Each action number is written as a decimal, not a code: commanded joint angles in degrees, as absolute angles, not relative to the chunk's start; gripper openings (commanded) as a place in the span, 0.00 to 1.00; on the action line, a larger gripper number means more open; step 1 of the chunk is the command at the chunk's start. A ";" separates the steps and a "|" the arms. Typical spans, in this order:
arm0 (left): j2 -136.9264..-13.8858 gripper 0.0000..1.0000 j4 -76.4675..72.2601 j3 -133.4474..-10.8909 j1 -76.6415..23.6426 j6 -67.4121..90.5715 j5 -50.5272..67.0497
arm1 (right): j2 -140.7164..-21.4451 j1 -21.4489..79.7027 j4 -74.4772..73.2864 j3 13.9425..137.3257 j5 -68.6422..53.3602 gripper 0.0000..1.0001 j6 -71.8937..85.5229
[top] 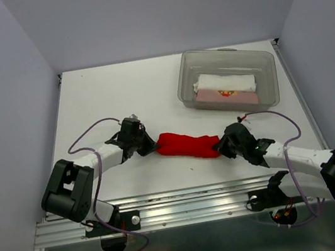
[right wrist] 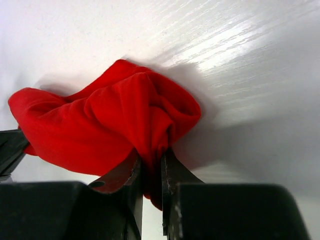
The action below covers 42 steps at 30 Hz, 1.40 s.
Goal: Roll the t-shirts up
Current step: Roll the T-shirt to the center of the board.
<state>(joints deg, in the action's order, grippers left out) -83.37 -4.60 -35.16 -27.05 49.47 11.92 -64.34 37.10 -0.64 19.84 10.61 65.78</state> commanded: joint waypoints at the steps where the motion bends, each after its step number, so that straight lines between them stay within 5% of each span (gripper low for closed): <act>1: -79.81 0.00 -0.44 -38.49 -26.89 44.65 9.14 | -61.97 36.47 -15.28 23.20 17.93 0.01 60.92; 19: -83.32 0.00 0.54 -37.89 -30.15 43.07 9.31 | -65.74 36.47 -16.79 25.32 17.23 0.01 57.83; 21: -83.06 0.20 0.44 -37.44 -30.23 43.07 9.66 | -65.83 36.47 -16.61 24.79 17.05 0.01 57.48; 22: -82.45 0.46 0.44 -37.27 -30.23 43.07 9.67 | -65.66 36.47 -16.44 24.61 16.88 0.01 57.22; 25: -81.22 0.82 -1.23 -37.18 -30.23 43.50 9.32 | -65.48 36.47 -15.91 24.08 16.70 0.01 56.52; 34: -84.19 0.94 -3.16 -37.71 -30.15 43.68 9.31 | -67.41 36.47 -14.85 24.87 15.82 0.01 55.46; 42: -87.97 0.86 -9.66 -38.23 -30.50 45.44 14.41 | -67.68 36.47 -14.33 24.35 15.03 0.01 55.20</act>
<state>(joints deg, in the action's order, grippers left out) -85.38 -7.16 -37.95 -30.26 45.04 12.16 -66.04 37.06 -10.61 25.78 14.20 57.23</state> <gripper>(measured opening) 0.878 0.197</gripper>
